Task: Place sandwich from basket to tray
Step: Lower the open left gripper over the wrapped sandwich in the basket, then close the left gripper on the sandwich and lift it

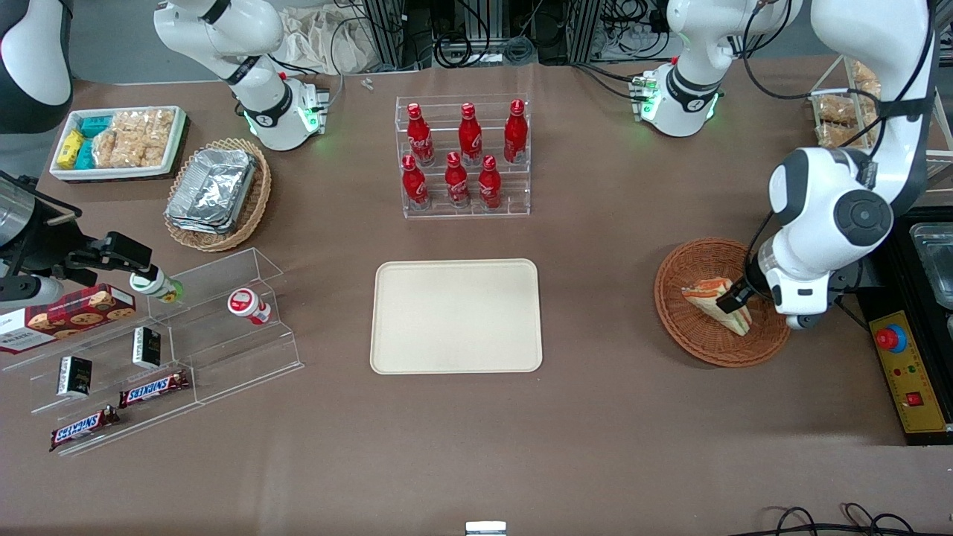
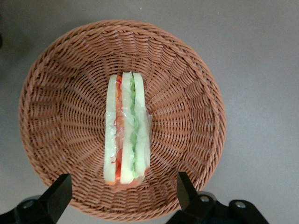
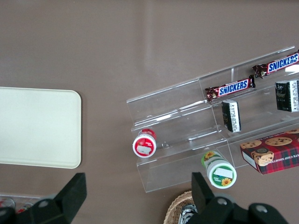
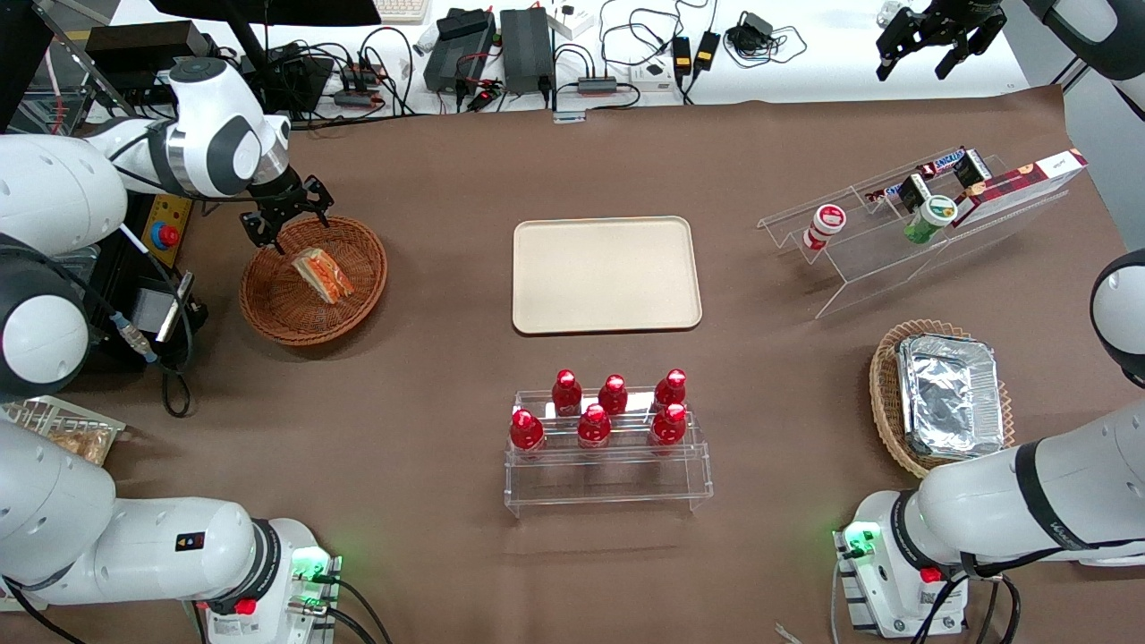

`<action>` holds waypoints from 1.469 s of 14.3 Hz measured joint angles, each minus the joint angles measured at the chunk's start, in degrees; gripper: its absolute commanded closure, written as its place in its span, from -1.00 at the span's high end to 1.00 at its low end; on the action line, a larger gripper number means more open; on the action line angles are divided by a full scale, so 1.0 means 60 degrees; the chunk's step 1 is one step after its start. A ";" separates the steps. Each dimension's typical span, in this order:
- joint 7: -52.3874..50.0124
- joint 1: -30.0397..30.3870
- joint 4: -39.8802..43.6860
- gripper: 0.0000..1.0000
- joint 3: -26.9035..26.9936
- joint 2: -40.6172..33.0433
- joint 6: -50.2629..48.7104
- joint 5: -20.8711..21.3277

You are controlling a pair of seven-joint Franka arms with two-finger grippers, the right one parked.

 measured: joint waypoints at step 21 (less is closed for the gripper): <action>-0.0457 0.0129 -0.0745 -0.36 0.0041 0.1059 0.2151 0.0000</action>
